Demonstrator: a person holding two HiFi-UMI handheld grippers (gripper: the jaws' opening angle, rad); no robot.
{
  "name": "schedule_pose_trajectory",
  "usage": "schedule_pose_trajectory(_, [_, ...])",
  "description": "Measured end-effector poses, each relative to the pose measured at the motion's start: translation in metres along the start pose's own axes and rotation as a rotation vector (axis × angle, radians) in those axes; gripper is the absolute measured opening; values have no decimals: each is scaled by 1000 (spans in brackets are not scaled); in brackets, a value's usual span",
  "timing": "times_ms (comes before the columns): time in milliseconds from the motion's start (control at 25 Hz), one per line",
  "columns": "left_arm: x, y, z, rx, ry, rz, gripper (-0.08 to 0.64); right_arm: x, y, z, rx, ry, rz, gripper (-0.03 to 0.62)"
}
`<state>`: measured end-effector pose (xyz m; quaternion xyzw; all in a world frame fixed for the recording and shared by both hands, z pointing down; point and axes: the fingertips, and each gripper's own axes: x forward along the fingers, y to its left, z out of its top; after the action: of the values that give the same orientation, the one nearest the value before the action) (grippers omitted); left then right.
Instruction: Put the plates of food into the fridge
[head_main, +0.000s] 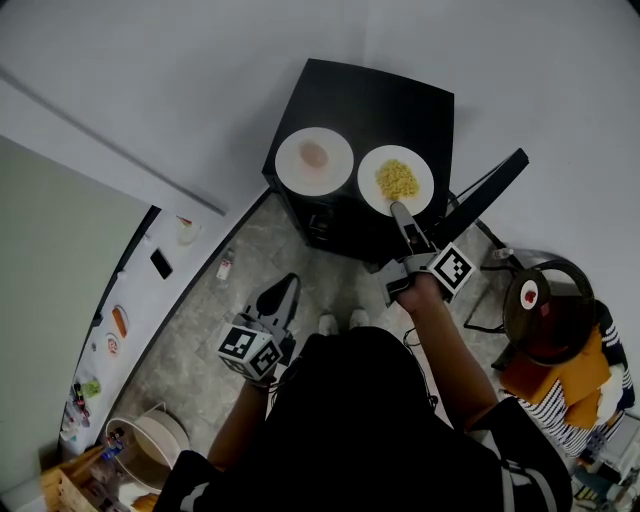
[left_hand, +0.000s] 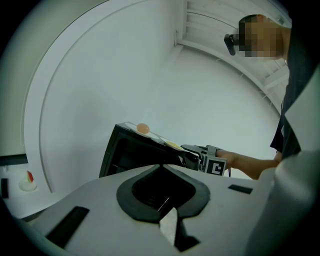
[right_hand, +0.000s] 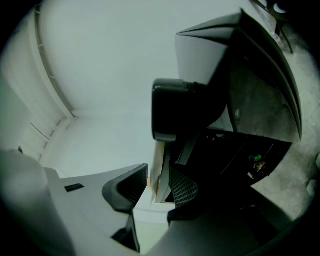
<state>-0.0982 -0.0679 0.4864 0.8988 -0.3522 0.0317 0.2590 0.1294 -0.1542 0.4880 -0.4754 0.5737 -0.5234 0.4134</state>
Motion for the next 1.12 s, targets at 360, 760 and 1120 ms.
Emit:
schedule_pose_trajectory(360, [1,-2,-3,-2,7,-1,32,-1,2,1,73,0,8,64])
schedule_pose_trajectory(760, [1,-7,-7,7,8,-16,32,-13,8,-13,72,38,38,49])
schedule_pose_trajectory(1120, [0,-17,-7,10,0,-40,32,-41,16,-27,88,70,47,49])
